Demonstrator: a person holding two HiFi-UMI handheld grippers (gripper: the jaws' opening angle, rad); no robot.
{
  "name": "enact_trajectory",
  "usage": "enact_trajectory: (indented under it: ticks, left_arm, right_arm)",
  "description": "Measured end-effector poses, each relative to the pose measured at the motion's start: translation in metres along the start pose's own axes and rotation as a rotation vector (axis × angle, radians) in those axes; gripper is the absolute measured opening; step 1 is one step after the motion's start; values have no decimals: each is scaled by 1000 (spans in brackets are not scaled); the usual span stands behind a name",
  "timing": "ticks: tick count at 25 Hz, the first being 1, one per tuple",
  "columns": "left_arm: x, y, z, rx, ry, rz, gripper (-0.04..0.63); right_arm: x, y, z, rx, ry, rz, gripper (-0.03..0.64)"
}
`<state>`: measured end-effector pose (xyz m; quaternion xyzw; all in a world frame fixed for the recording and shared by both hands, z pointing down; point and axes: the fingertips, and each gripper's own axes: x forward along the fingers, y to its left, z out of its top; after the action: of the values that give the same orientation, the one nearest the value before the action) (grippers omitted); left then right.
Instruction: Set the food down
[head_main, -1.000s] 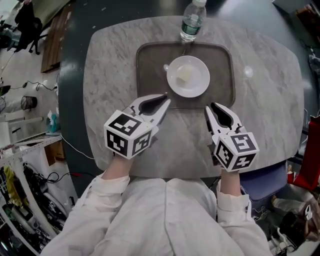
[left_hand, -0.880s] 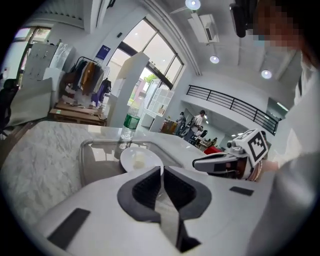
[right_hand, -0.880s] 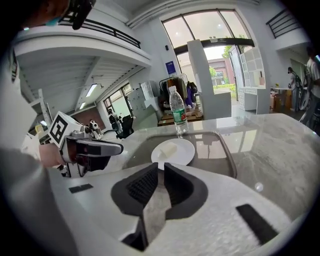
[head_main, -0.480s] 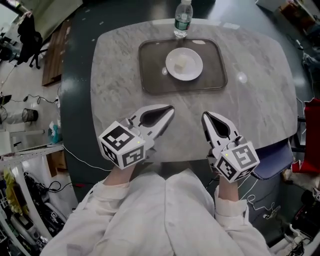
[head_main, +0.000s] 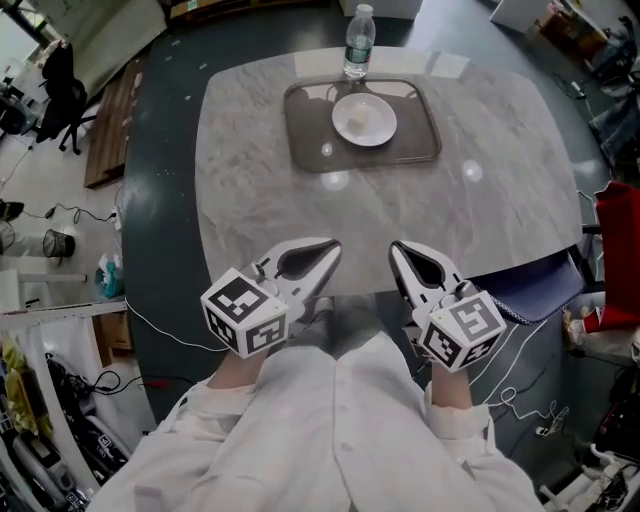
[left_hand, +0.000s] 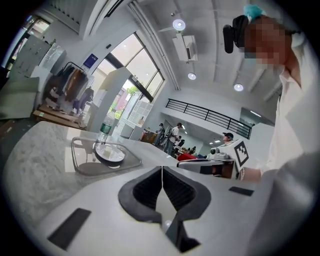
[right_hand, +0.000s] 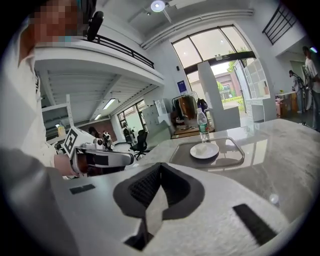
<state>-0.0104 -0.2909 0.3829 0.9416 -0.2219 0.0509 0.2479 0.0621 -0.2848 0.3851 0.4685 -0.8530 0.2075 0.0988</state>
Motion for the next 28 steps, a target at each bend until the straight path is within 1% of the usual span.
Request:
enact_trajectory:
  ticks: [4, 8, 11, 15, 20, 24, 28]
  left_arm:
    - [-11, -13, -7, 10, 14, -6, 20]
    - [-10, -17, -10, 18, 34, 10, 20]
    - [-5, -19, -5, 29, 28, 19, 20]
    - [4, -19, 7, 31, 13, 39, 20]
    - [19, -29, 18, 31, 2, 47, 20]
    - [32, -41, 17, 15, -2, 37, 20]
    - [35, -47, 19, 29, 5, 30, 20]
  right_arm:
    - [-10, 21, -4, -20, 9, 15, 3]
    - [-15, 27, -1, -41, 5, 22, 3]
    - [-14, 24, 7, -53, -12, 32, 3]
    - [-9, 20, 17, -68, -8, 52, 3]
    - [-13, 9, 37, -61, -39, 60, 3]
    - [-17, 4, 44, -74, -51, 62, 3]
    - [-22, 5, 45, -89, -52, 63, 3]
